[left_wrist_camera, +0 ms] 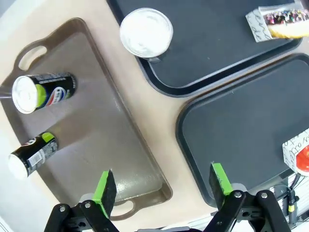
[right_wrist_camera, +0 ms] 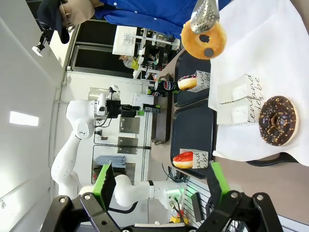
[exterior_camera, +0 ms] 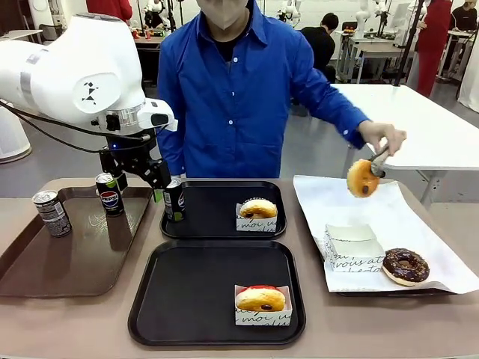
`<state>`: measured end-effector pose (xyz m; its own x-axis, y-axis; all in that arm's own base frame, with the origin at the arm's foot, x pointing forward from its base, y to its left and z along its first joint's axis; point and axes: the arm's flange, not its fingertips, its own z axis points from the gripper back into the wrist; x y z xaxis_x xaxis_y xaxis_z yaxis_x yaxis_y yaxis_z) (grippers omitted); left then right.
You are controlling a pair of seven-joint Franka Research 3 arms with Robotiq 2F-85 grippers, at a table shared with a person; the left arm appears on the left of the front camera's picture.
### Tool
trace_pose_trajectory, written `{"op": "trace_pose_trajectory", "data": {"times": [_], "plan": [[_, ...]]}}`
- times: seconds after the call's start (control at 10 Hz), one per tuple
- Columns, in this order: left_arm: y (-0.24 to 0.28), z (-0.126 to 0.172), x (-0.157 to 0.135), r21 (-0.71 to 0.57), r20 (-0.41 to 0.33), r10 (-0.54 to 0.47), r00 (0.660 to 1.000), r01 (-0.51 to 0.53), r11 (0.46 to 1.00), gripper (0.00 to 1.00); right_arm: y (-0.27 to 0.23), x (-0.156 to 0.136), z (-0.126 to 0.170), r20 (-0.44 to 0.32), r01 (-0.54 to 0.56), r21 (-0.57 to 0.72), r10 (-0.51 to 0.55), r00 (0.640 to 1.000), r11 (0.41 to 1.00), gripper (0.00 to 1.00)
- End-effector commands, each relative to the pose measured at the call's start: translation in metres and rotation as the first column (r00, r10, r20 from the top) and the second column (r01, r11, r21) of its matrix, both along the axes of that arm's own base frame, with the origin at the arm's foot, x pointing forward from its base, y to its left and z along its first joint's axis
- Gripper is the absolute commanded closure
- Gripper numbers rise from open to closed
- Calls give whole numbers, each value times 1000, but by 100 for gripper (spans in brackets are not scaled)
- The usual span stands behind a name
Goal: Set up donuts and drinks on trays.
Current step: Pick up one Pepsi coke from the Handle tray and place it on the Flat Tray without a Pepsi coke.
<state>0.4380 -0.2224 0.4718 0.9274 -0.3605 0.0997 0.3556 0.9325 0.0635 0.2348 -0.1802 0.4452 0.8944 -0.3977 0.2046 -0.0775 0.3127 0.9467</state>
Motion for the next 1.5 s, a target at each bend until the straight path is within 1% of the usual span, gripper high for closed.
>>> {"op": "trace_pose_trajectory", "data": {"times": [0.0,0.1,0.2,0.4,0.5,0.6,0.7,0.8,0.9,1.0,1.1,1.2,1.3,1.4], "plan": [[42,32,22,-41,-2,107,994,-107,993,0,0,1,0,20,-3,10,2,1000,1000,0],[67,45,23,-65,-11,142,990,-143,988,0,0,1,0,20,-3,10,2,1000,1000,0],[98,58,22,-79,0,202,979,-201,976,0,0,1,0,20,-3,10,2,1000,1000,0],[168,75,24,-126,-10,304,952,-303,945,0,0,1,0,20,-3,10,2,1000,1000,0],[191,79,34,-115,-17,318,948,-317,941,0,0,1,0,20,-3,10,2,1000,1000,0],[211,75,42,-103,-9,334,943,-333,937,0,0,1,0,20,-3,10,2,1000,1000,0],[229,67,52,-124,-11,354,935,-353,927,0,0,1,0,20,-3,10,2,1000,1000,0],[245,50,61,-141,-25,376,926,-376,916,0,0,1,0,20,-3,10,2,1000,1000,0],[254,30,69,-119,-27,388,921,-388,914,0,0,1,0,20,-3,10,2,1000,1000,0],[262,10,77,-96,-43,401,915,-403,910,0,0,1,0,20,-3,10,2,1000,1000,0],[270,-6,88,-105,-67,405,912,-411,906,0,0,1,0,20,-3,10,2,1000,1000,0],[274,-16,92,-134,-78,407,910,-414,900,0,0,1,0,20,-3,10,2,1000,1000,0],[272,-17,86,-171,-41,407,913,-407,897,0,0,1,0,20,-3,10,2,1000,1000,0],[268,-19,86,-92,-74,427,901,-432,897,0,0,1,0,20,-3,10,2,1000,1000,0]]}}
